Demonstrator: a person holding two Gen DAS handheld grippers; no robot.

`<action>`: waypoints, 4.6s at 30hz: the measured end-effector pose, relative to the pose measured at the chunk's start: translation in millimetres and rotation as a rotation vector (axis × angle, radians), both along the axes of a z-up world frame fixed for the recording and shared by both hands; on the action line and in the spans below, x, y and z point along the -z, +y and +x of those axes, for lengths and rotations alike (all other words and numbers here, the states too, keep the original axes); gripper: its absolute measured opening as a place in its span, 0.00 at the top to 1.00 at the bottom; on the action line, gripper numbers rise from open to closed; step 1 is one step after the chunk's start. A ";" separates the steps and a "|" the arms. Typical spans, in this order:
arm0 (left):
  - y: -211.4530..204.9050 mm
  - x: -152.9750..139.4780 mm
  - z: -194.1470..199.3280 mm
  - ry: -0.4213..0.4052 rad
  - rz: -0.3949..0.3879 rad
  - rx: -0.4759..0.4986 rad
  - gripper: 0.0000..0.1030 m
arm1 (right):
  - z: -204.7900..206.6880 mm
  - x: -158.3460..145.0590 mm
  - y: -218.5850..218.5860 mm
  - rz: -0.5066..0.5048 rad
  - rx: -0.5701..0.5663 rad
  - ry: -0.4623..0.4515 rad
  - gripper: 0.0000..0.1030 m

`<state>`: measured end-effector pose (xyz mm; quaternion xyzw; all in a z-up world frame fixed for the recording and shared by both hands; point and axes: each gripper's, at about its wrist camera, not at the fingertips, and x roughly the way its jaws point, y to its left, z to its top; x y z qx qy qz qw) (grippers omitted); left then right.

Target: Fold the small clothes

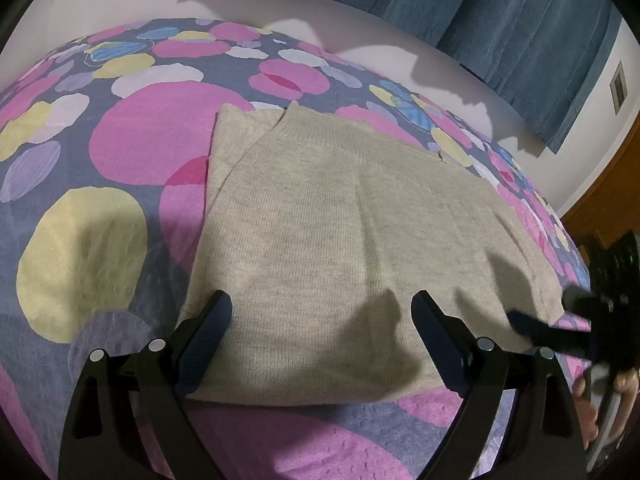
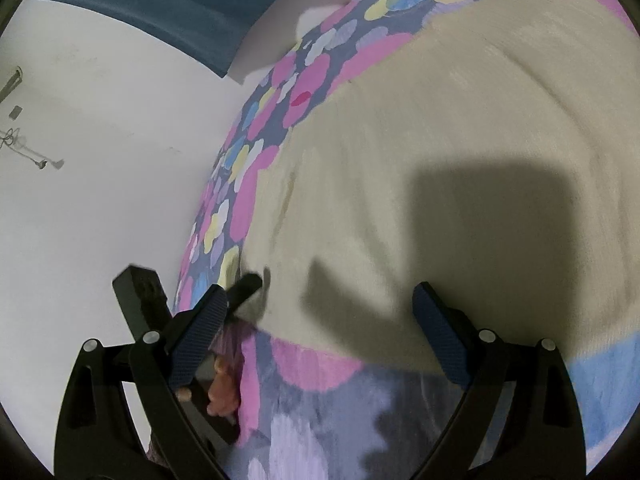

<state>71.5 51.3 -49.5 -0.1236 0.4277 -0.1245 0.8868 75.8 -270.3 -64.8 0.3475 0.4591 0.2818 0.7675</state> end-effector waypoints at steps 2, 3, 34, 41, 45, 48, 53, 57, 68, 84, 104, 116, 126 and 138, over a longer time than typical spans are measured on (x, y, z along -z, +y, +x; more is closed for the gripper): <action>0.1 0.1 0.2 0.001 -0.002 0.000 0.13 | -7.6 3.9 -0.3 0.019 -0.002 -0.014 0.09; 0.0 0.0 0.1 0.001 -0.001 0.000 0.13 | -10.4 3.2 1.1 0.005 -0.008 -0.044 0.09; 77.8 25.9 97.4 0.206 -0.447 0.060 0.58 | -22.2 4.6 1.0 -0.019 -0.019 -0.188 0.09; 66.9 25.7 107.5 0.178 -0.401 0.103 0.59 | -21.7 4.1 -0.1 -0.018 -0.018 -0.188 0.09; 71.1 28.5 107.8 0.183 -0.380 0.086 0.83 | -21.1 3.0 -0.9 -0.017 -0.019 -0.189 0.09; 80.5 33.7 110.1 0.212 -0.431 0.073 0.90 | -21.0 2.9 -1.0 -0.016 -0.017 -0.192 0.09; 69.6 18.2 109.5 0.203 -0.348 0.074 0.92 | -25.0 3.5 -1.6 -0.015 -0.004 -0.199 0.09; 57.8 -5.5 108.9 0.188 -0.331 0.072 0.92 | -28.8 2.7 -3.9 -0.031 -0.014 -0.183 0.09; -44.0 -84.5 112.2 0.136 -0.240 0.176 0.92 | -42.1 -32.5 -58.7 -0.076 0.009 -0.179 0.09; -235.1 -73.8 122.3 0.182 -0.141 0.348 0.92 | -80.7 -21.9 -161.5 -0.020 0.160 -0.148 0.09; -257.7 -62.9 52.6 0.098 -0.141 0.411 0.35 | -75.6 -15.2 -208.3 0.076 0.211 -0.107 0.09; -162.0 -79.7 1.7 -0.003 -0.177 0.349 0.30 | 4.9 -14.1 -214.3 0.209 0.168 -0.031 0.09; -118.6 -43.1 -3.3 0.043 -0.221 0.262 0.30 | 96.3 15.2 -194.7 0.314 0.149 0.122 0.09; -122.4 -23.8 -13.6 0.020 -0.147 0.323 0.30 | 151.1 -0.2 -161.1 0.085 0.031 0.213 0.09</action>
